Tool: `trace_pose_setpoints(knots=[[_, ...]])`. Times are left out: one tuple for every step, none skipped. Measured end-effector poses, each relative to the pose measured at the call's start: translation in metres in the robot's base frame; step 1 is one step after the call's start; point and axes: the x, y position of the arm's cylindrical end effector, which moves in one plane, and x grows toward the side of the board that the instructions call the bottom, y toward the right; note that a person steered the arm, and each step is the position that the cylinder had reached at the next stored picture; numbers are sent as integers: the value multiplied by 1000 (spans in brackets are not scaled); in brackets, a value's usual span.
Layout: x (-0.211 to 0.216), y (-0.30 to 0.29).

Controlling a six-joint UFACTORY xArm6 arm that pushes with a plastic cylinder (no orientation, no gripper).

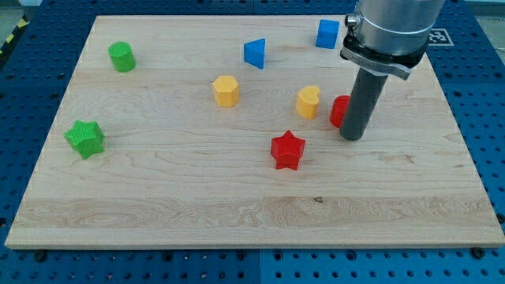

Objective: Touch the right side of red circle

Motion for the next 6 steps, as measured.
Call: trace_pose_setpoints(knots=[[1, 3], [9, 32], [-3, 47], [-22, 43], [-38, 27], [-38, 27]])
